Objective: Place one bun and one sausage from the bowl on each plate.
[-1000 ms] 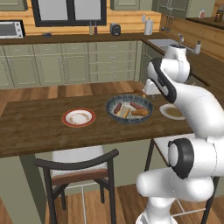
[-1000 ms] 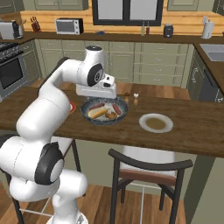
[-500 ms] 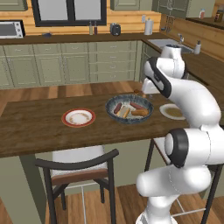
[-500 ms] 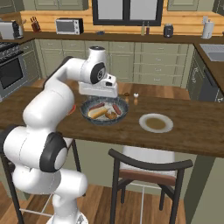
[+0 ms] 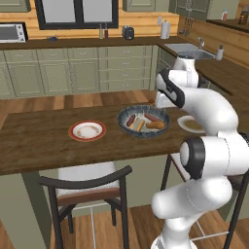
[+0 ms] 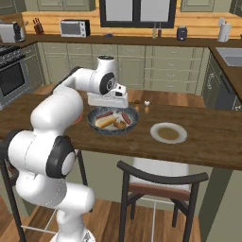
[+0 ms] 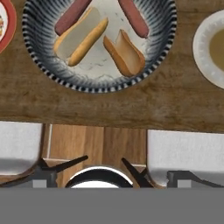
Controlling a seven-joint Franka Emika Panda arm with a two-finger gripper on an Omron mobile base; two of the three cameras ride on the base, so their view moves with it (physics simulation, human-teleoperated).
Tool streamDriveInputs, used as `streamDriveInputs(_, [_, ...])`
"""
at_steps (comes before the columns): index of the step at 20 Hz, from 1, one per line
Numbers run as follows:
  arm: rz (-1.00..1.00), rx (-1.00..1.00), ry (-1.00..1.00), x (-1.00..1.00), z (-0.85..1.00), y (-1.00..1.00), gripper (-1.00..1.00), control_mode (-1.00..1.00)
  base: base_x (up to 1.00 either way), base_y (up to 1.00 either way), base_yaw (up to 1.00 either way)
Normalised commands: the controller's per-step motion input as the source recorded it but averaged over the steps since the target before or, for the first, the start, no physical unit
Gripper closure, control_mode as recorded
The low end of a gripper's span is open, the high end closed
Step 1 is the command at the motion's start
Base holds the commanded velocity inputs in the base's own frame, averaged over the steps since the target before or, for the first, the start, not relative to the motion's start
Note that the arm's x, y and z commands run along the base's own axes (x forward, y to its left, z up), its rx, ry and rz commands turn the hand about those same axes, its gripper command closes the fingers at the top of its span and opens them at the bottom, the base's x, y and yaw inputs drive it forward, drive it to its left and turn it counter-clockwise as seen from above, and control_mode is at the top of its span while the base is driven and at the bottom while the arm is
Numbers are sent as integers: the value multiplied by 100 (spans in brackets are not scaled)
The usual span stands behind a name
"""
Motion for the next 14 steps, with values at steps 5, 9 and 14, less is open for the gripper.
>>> streamDriveInputs(5, [0, 0, 3, 60, -24, 4, -100, -100, 0, 0, 0])
streamDriveInputs(9, [0, 0, 6, 40, -23, 0, -100, -100, 0, 0, 0])
streamDriveInputs(14, [0, -1, 4, 23, -35, 0, -100, -100, 0, 0, 0])
